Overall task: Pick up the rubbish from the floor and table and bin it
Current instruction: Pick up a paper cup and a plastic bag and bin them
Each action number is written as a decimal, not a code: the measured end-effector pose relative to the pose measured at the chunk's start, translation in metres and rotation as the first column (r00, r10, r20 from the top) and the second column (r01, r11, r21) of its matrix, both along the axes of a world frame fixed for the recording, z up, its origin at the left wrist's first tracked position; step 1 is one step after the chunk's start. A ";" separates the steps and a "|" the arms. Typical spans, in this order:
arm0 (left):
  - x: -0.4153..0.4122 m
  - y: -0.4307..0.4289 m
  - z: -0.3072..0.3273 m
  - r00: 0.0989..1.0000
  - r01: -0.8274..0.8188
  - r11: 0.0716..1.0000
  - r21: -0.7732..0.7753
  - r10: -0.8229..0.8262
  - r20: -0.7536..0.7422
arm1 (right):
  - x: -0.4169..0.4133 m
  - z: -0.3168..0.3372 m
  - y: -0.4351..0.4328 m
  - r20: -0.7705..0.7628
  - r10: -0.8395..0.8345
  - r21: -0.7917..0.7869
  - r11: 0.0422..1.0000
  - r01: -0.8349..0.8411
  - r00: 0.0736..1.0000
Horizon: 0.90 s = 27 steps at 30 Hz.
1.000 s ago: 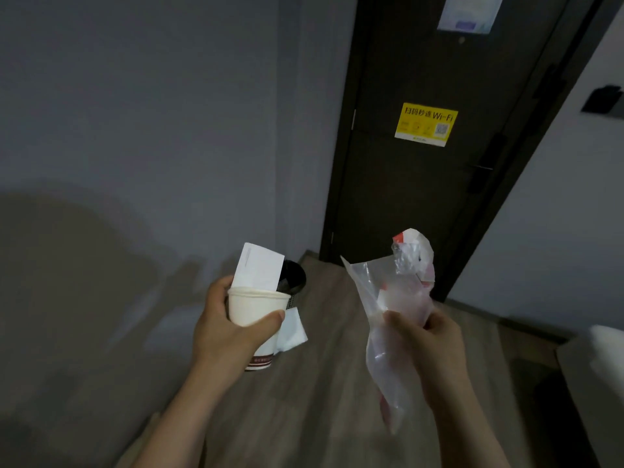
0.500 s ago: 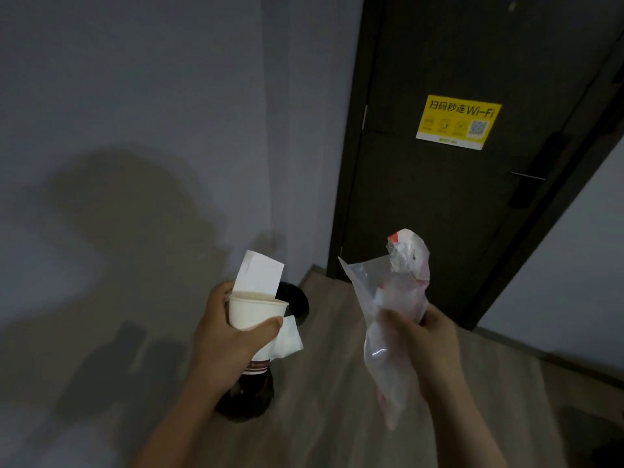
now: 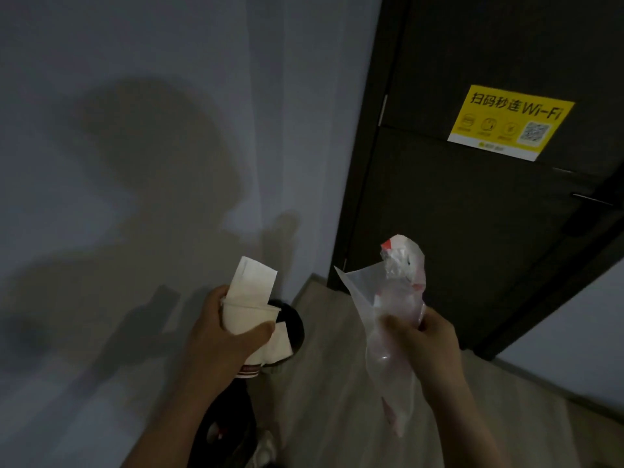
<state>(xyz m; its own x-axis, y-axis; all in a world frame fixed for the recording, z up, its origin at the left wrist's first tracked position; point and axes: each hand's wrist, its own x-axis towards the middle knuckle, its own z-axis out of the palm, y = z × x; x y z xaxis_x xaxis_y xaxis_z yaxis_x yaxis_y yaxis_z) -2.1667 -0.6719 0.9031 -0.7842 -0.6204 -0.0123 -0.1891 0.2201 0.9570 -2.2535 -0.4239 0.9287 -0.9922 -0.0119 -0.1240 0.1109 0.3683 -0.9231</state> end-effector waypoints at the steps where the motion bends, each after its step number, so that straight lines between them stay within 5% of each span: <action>1: -0.018 -0.010 -0.008 1.000 0.001 1.000 0.014 -0.001 0.008 | -0.017 -0.006 -0.009 0.017 0.002 -0.002 1.000 -0.002 1.000; 7: -0.119 -0.077 -0.055 0.994 0.001 0.992 0.127 -0.015 0.105 | -0.120 -0.035 -0.078 0.156 0.045 0.011 0.999 -0.047 0.987; 15: -0.213 -0.137 -0.138 0.929 0.000 0.981 0.194 -0.072 0.364 | -0.204 -0.124 -0.133 0.296 0.023 0.221 0.971 -0.092 0.955; 27: -0.285 -0.153 -0.368 0.734 0.089 0.962 0.256 -0.237 0.637 | -0.296 -0.342 -0.162 0.470 0.086 0.397 0.868 -0.298 0.878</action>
<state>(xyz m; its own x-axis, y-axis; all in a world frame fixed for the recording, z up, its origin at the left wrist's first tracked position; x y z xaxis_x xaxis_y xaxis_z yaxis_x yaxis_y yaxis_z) -2.4521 -0.8247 0.5347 -0.6223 -0.4093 -0.6673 -0.7638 0.1310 0.6320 -2.5494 -0.5862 0.5868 -0.8214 -0.0352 -0.5692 0.3329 0.7809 -0.5287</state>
